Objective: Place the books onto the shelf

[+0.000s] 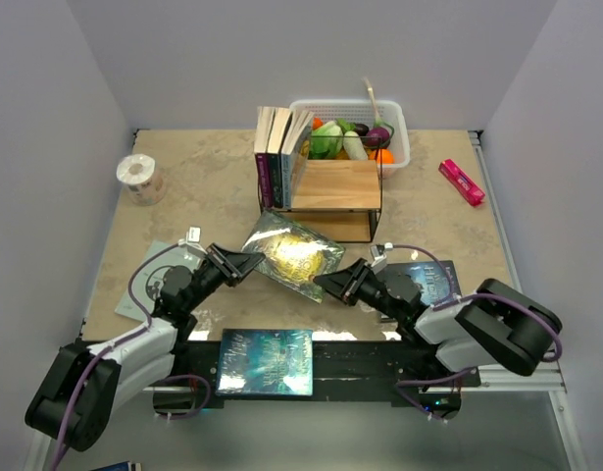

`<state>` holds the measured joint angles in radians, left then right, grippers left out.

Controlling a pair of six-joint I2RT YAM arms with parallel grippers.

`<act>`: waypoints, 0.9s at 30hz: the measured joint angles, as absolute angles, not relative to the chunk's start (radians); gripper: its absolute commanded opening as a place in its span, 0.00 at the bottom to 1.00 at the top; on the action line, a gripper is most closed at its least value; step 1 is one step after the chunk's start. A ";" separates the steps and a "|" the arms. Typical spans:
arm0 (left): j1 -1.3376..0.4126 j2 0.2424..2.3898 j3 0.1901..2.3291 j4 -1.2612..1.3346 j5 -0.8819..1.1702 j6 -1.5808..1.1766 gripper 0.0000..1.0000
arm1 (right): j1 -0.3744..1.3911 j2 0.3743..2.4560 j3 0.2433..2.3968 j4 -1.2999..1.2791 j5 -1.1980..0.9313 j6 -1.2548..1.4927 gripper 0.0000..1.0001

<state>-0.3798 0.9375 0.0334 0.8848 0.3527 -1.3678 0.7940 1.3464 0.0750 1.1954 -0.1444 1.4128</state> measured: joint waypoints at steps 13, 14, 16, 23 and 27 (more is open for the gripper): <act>-0.378 1.051 0.061 0.895 0.415 -1.291 0.29 | 0.779 1.503 0.038 1.367 -0.199 1.481 0.00; -0.378 1.050 0.060 0.880 0.417 -1.289 0.30 | 0.779 1.472 0.033 1.348 -0.210 1.483 0.00; -0.378 1.049 0.059 0.828 0.418 -1.298 0.30 | 0.780 1.377 0.027 1.272 -0.218 1.478 0.00; -0.397 0.950 0.075 0.691 0.469 -1.304 0.31 | 0.785 0.761 0.108 0.506 -0.233 1.302 0.00; -0.400 0.910 0.102 0.624 0.463 -1.283 0.31 | 0.743 0.766 0.235 0.265 -0.283 1.209 0.00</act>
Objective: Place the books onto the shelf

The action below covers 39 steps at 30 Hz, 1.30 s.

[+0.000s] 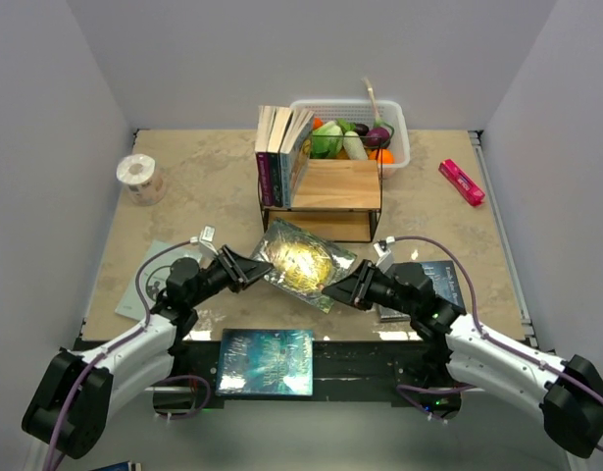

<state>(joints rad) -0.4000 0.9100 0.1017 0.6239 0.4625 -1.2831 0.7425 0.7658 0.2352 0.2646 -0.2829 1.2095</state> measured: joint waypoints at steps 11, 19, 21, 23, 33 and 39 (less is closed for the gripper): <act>-0.411 0.921 0.320 0.111 0.371 -1.118 0.57 | 0.726 0.834 0.363 0.037 -0.279 1.116 0.00; -0.396 1.009 0.416 -0.281 0.083 -0.937 0.68 | 0.713 0.824 0.410 -0.022 -0.244 1.013 0.00; -0.395 1.024 0.418 -0.352 0.033 -0.916 0.68 | 0.698 0.825 0.410 -0.038 -0.240 0.999 0.00; -0.392 1.027 0.421 -0.393 0.002 -0.906 0.68 | 0.685 0.823 0.410 -0.025 -0.238 0.996 0.00; -0.328 0.994 0.438 -0.438 -0.049 -0.885 0.68 | 0.615 0.879 0.285 0.251 -0.265 1.063 0.00; -0.299 1.015 0.442 -0.413 -0.013 -0.870 0.67 | 0.605 0.965 0.181 0.487 -0.307 1.176 0.00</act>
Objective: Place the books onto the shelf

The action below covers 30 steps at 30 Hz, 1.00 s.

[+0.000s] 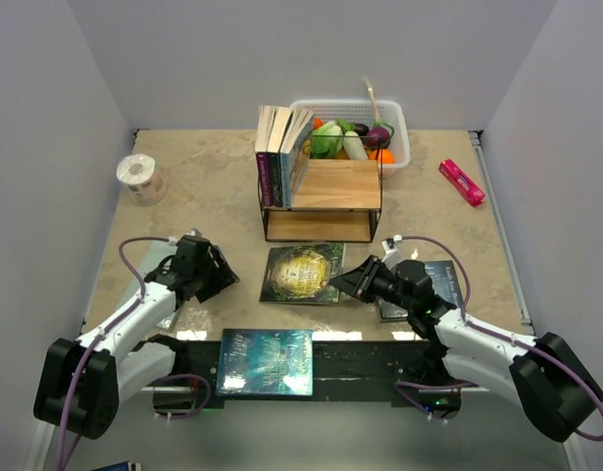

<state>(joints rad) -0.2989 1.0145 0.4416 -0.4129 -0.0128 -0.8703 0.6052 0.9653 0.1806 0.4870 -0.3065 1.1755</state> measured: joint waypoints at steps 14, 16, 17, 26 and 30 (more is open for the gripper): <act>-0.268 1.032 0.441 -0.312 0.080 -0.871 0.66 | 0.554 0.911 0.031 0.803 -0.294 1.365 0.00; -0.265 1.040 0.441 -0.302 0.086 -0.871 0.66 | 0.553 0.920 0.033 0.831 -0.278 1.370 0.00; -0.263 1.044 0.441 -0.299 0.090 -0.871 0.66 | 0.551 0.929 0.037 0.836 -0.276 1.370 0.00; -0.236 1.095 0.441 -0.290 0.112 -0.870 0.66 | 0.548 1.067 0.121 0.811 -0.213 1.325 0.00; -0.229 1.106 0.442 -0.267 0.126 -0.870 0.66 | 0.547 1.130 0.149 0.839 -0.187 1.306 0.00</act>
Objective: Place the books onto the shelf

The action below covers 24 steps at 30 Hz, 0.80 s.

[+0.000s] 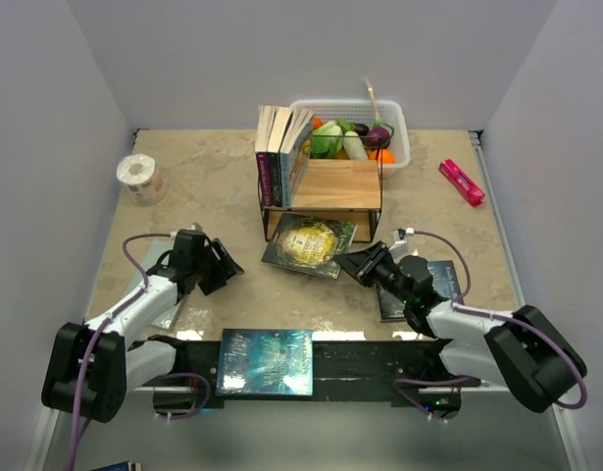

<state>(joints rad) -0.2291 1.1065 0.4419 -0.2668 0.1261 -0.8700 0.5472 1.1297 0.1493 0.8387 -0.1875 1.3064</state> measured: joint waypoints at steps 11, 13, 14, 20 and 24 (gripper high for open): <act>-0.216 1.163 0.492 -0.234 0.146 -0.860 0.66 | 0.545 1.325 0.232 0.875 -0.167 1.285 0.00; -0.216 1.169 0.493 -0.225 0.149 -0.859 0.66 | 0.544 1.332 0.257 0.859 -0.164 1.274 0.00; -0.216 1.173 0.493 -0.221 0.150 -0.859 0.65 | 0.544 1.335 0.273 0.839 -0.161 1.268 0.00; -0.216 1.206 0.493 -0.200 0.161 -0.859 0.65 | 0.543 1.336 0.374 0.680 -0.147 1.222 0.10; -0.216 1.220 0.493 -0.184 0.169 -0.860 0.65 | 0.542 1.335 0.418 0.589 -0.141 1.195 0.26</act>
<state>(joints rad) -0.2161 1.2198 0.4934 -0.1844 0.1692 -0.8597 0.5419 1.3350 0.4183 0.5892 -0.1410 1.1946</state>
